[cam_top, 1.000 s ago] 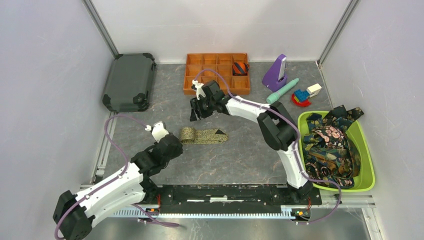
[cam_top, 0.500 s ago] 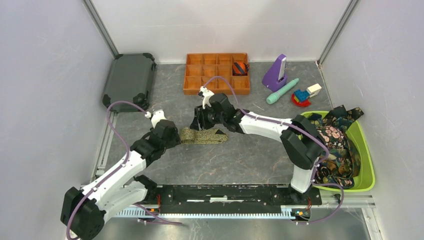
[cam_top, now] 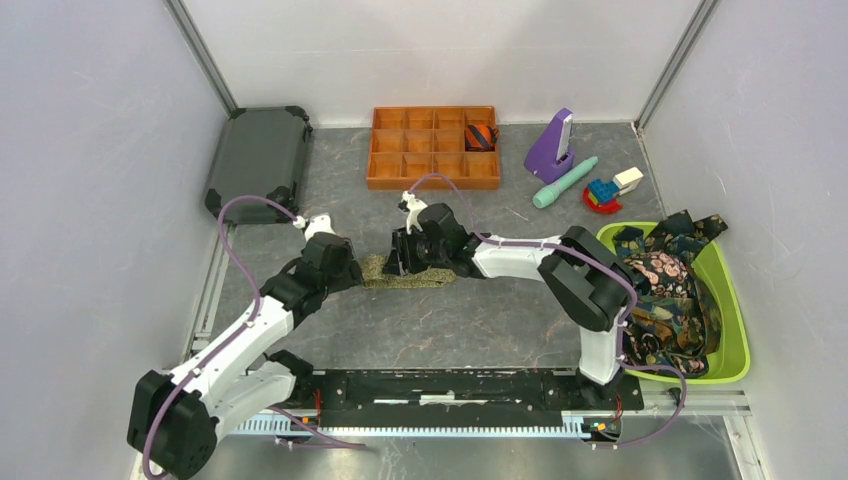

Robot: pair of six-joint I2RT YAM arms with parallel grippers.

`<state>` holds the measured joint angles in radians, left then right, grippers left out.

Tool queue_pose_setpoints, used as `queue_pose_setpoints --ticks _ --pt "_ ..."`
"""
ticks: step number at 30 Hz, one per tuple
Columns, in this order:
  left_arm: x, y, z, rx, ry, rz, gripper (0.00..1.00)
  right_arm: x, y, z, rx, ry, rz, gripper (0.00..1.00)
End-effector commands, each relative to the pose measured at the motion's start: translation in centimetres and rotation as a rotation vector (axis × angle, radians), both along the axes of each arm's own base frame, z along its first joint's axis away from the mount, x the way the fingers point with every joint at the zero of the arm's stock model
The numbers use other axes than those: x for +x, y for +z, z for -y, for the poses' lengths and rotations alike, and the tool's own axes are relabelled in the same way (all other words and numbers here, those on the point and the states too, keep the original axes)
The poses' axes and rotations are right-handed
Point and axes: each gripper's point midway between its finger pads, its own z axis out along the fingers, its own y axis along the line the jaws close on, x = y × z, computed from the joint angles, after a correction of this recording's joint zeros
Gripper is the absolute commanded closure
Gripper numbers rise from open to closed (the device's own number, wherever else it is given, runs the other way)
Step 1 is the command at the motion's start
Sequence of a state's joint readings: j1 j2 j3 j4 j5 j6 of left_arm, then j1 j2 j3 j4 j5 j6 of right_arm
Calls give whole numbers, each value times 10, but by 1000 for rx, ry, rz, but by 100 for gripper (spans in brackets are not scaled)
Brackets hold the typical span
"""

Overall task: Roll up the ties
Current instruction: Roll the tie at the center of the board.

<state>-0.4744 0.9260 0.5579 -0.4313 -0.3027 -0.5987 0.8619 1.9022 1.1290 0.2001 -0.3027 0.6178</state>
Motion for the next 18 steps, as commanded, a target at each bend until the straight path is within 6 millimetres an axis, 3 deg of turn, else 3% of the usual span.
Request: queue_pose_setpoints --ticks 1,9,18 --pt "15 14 6 -1 -46 61 35 -3 -11 -5 36 13 -12 55" --pt "26 8 15 -82 -96 99 33 0 -46 9 36 5 -49 63" --pt "41 2 23 -126 -165 136 30 6 -61 12 89 42 -54 64"
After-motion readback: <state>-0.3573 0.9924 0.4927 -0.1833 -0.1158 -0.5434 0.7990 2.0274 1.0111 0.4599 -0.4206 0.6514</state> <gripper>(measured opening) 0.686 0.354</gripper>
